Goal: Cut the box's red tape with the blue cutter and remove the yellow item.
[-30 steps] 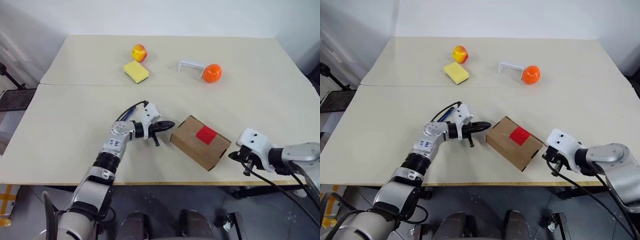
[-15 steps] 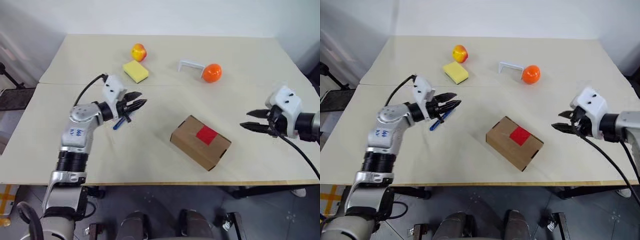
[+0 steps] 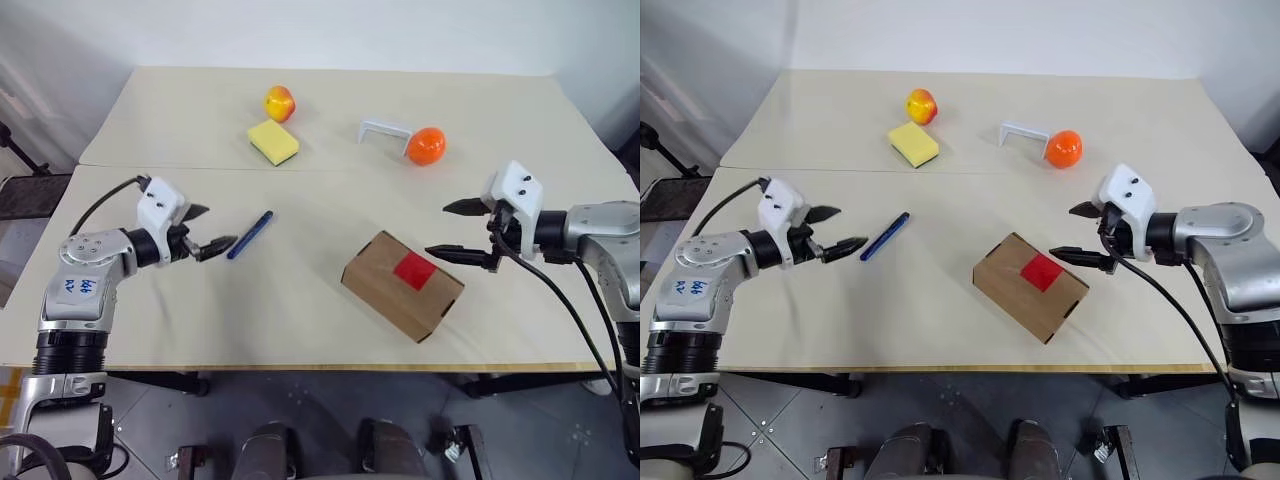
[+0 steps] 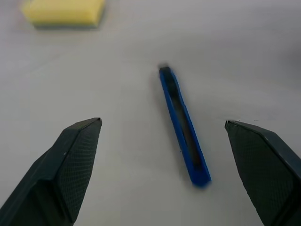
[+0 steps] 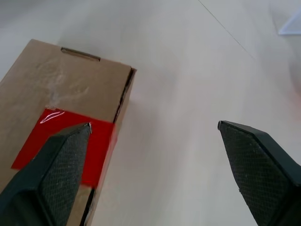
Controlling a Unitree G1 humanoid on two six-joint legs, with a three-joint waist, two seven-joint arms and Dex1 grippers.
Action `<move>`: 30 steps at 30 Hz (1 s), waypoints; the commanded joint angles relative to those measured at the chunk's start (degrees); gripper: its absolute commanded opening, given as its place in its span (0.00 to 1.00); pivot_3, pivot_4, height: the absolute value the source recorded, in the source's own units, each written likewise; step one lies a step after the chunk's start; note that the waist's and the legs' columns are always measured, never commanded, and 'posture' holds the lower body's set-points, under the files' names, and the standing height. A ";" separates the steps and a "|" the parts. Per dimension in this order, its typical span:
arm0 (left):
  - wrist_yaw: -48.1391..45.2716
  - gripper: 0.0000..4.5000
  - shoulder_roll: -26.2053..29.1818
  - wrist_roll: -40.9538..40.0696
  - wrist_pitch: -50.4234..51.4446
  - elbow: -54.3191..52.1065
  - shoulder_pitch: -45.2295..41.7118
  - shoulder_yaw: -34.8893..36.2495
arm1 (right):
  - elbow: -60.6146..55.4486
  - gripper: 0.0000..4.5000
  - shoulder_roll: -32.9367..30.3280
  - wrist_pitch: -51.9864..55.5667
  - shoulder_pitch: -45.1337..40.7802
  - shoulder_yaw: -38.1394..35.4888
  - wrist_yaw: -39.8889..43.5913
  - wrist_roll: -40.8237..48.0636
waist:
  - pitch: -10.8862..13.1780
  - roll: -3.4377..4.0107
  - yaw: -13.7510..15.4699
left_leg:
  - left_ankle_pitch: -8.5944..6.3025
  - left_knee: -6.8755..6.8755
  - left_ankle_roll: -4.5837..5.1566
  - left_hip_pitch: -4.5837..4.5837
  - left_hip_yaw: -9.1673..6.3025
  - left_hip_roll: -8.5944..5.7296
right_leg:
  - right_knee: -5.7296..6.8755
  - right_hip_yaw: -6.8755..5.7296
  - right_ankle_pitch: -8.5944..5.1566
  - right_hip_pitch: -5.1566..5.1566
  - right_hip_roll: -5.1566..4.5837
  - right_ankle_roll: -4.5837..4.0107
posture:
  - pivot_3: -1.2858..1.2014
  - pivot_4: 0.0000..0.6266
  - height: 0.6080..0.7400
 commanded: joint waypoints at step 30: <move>3.88 0.99 -1.08 -10.36 9.65 -18.69 11.00 9.24 | -5.34 1.00 1.57 0.09 1.93 -2.71 -2.20 1.71 | 0.01 0.02 -0.38 | 0.00 0.16 -0.01 -0.20 -0.37 0.10 | 0.06 -0.17 0.00 -0.05 -0.05 0.00 | 0.52 0.24 1.00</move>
